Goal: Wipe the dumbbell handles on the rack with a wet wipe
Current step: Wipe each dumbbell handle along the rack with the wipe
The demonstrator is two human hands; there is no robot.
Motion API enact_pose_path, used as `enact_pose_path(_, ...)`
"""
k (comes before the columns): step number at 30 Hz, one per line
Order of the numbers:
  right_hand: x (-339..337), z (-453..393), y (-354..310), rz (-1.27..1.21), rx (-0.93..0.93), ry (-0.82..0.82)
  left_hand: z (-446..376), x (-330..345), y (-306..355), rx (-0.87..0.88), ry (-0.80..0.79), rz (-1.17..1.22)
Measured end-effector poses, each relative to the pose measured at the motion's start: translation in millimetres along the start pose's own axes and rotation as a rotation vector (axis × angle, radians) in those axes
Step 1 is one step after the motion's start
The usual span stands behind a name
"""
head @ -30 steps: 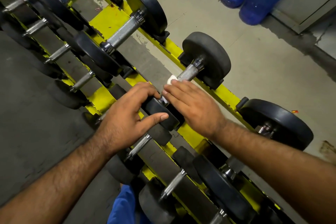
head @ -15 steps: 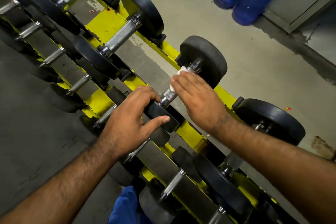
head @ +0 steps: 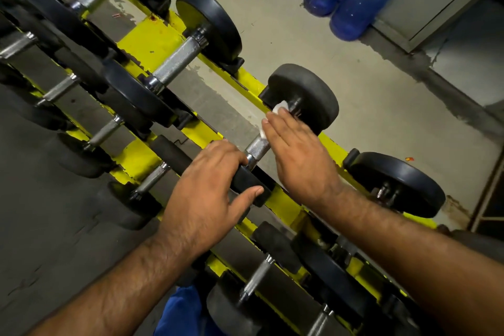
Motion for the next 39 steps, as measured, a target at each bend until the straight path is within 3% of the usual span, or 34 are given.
enact_pose_path(7, -12, -10, -9, 0.072, 0.078, -0.104, -21, -24, -19, 0.025, -0.221, 0.115)
enact_pose_path(11, -25, -20, 4, 0.081, 0.082, -0.173, -33, -24, -44, -0.164, -0.317, 0.345)
enact_pose_path(14, -22, -14, -11, 0.078, 0.129, -0.262, -34, -20, -48, -0.171, -0.372, 0.392)
enact_pose_path(20, -31, -29, -2, 0.092, 0.121, -0.316, -36, -19, -47, -0.138, -0.413, 0.36)
enact_pose_path(24, -31, -33, -10, 0.083, -0.008, -0.392, -33, -16, -42, -0.165, -0.423, 0.327)
enact_pose_path(28, -34, -41, -6, 0.124, 0.064, -0.428, -30, -15, -38, -0.166, -0.403, 0.325)
enact_pose_path(32, -32, -39, -15, 0.076, -0.1, -0.436, -26, -15, -32, -0.165, -0.378, 0.291)
enact_pose_path(36, -32, -45, -8, 0.116, 0.016, -0.416, -25, -15, -32, -0.153, -0.367, 0.294)
enact_pose_path(39, -27, -32, -27, 0.034, -0.166, -0.455, -26, -18, -30, -0.139, -0.354, 0.296)
Point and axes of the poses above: each hand's wrist, its own z-axis away from the middle knuckle, its own x-axis out of the palm, y = z × x, the point moved 4 cm from there along -z, towards the middle knuckle, and after that the axes turned 5 degrees about y, right-handed, at the moved point
